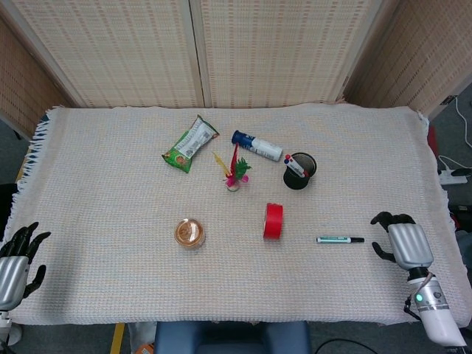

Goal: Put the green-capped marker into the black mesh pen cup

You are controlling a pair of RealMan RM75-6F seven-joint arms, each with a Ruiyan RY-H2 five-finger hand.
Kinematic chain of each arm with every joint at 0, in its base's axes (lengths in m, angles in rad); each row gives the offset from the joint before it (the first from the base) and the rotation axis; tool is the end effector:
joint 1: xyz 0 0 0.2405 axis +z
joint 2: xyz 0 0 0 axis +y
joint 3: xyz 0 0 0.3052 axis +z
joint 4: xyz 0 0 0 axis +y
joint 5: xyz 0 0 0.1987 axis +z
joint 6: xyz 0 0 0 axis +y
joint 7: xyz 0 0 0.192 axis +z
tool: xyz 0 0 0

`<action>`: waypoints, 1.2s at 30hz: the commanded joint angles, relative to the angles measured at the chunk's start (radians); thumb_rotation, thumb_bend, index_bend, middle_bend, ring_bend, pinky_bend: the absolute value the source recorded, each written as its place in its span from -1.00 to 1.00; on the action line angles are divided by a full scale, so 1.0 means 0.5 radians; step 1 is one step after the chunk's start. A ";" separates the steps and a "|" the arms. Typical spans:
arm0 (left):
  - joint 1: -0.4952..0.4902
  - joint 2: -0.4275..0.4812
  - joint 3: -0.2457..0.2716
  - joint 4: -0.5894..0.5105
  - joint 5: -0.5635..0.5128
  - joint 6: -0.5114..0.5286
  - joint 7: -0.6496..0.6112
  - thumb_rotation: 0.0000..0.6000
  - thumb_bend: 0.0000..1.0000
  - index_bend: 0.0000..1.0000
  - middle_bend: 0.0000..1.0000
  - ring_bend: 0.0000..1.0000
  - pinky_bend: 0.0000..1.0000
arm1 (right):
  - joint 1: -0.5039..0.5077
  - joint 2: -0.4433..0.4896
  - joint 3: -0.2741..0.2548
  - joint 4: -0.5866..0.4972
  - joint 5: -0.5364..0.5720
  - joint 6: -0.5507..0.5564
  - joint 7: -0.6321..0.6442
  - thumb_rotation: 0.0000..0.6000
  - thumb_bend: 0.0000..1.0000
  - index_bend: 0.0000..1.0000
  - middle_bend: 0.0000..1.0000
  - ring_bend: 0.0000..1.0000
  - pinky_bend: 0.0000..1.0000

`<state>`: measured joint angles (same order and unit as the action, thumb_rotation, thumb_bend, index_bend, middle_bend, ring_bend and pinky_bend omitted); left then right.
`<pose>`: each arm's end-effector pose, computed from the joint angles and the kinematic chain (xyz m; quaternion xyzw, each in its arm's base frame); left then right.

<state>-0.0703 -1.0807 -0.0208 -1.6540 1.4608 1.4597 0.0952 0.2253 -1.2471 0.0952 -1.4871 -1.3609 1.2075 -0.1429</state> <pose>-0.3591 0.2200 0.1939 -0.6077 -0.3885 -0.3347 0.6064 -0.3684 -0.2893 0.1243 0.6467 -0.4054 0.3013 0.5715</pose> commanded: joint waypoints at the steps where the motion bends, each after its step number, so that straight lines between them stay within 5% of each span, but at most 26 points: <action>1: 0.001 0.003 -0.001 0.001 -0.003 -0.001 -0.007 1.00 -0.17 -0.62 -0.98 -1.00 -0.61 | 0.171 -0.047 0.026 0.037 0.032 -0.246 -0.074 1.00 -0.56 -0.23 -0.43 -0.33 -0.47; 12: 0.003 0.012 -0.004 -0.006 -0.013 -0.005 -0.010 1.00 -0.17 -0.62 -0.98 -1.00 -0.61 | 0.452 -0.228 -0.026 0.155 0.185 -0.692 -0.346 1.00 -0.56 -0.23 -0.43 -0.34 -0.47; 36: 0.002 0.014 -0.010 0.011 -0.025 -0.015 -0.044 1.00 -0.17 -0.62 -0.98 -1.00 -0.57 | 0.648 -0.352 -0.081 0.186 0.409 -0.830 -0.576 1.00 -0.56 -0.14 -0.42 -0.31 -0.43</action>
<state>-0.0691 -1.0739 -0.0257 -1.6489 1.4483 1.4518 0.0736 0.5471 -1.4227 0.0569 -1.3920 -1.1604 0.7908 -0.4265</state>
